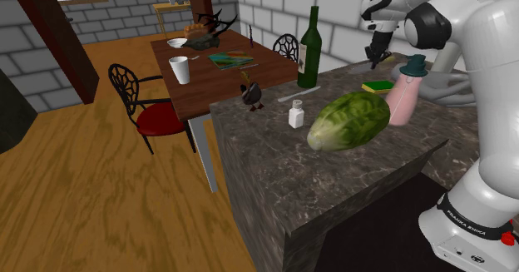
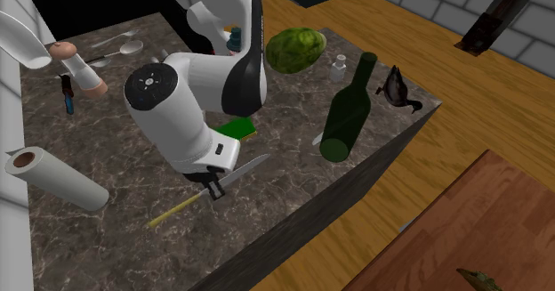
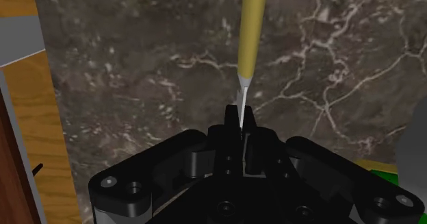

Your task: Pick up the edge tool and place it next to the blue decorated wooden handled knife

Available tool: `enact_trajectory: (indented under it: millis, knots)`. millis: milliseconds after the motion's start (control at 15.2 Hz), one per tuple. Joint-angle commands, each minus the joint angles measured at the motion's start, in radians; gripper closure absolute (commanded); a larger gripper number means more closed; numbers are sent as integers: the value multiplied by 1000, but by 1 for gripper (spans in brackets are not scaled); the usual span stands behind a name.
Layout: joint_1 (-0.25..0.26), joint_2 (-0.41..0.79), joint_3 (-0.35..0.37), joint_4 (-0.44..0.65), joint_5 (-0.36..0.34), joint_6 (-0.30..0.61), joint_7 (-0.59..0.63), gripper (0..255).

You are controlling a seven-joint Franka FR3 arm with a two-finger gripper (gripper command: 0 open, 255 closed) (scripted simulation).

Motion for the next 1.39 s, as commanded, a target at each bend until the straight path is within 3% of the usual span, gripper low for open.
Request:
enact_trajectory:
  millis: [0,1122,1188,1320]
  knots:
    - [2,-9,-5,13,-7,-20,6,255]
    - [-49,-32,-19,226,-34,-232,44,255]
    - [-50,-32,-19,227,-34,-233,45,255]
    - [11,-116,-56,88,-77,-179,20,255]
